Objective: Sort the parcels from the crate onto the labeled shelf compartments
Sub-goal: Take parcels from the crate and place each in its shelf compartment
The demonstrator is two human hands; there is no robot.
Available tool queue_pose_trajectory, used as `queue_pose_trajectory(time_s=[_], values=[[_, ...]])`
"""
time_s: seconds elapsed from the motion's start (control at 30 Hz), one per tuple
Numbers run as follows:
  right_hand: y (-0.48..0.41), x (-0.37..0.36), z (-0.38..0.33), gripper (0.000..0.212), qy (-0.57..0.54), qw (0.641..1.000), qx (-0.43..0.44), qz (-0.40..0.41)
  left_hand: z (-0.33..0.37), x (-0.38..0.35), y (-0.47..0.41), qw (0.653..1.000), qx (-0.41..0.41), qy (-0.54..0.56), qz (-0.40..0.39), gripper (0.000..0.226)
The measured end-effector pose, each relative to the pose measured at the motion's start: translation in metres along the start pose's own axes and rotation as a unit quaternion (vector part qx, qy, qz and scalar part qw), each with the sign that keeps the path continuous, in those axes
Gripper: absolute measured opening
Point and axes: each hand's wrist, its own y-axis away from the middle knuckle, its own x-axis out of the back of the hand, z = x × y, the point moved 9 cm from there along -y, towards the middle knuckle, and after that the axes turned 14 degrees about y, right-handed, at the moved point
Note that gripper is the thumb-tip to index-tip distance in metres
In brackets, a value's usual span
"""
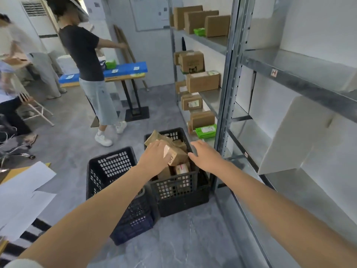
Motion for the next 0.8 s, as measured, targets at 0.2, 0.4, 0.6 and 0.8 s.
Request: queue_pose_trajectory(time_s=[0.2, 0.4, 0.6, 0.8], values=[[-0.07, -0.031, 0.032, 0.05, 0.001, 0.999, -0.006, -0.051, -0.03, -0.015, -0.058, 1.0, 0.023, -0.001, -0.008, 0.042], [-0.153, -0.065, 0.032, 0.052, 0.01, 0.995, -0.005, -0.094, -0.078, -0.035, -0.124, 0.999, 0.009, -0.02, -0.038, 0.046], [-0.254, -0.098, 0.029, 0.05, 0.033, 0.992, -0.035, -0.118, -0.145, -0.046, -0.219, 0.998, 0.038, 0.014, -0.048, 0.044], [-0.341, -0.126, 0.032, 0.054, 0.025, 0.984, -0.071, -0.165, -0.2, -0.067, -0.308, 0.994, 0.042, 0.029, -0.102, 0.044]])
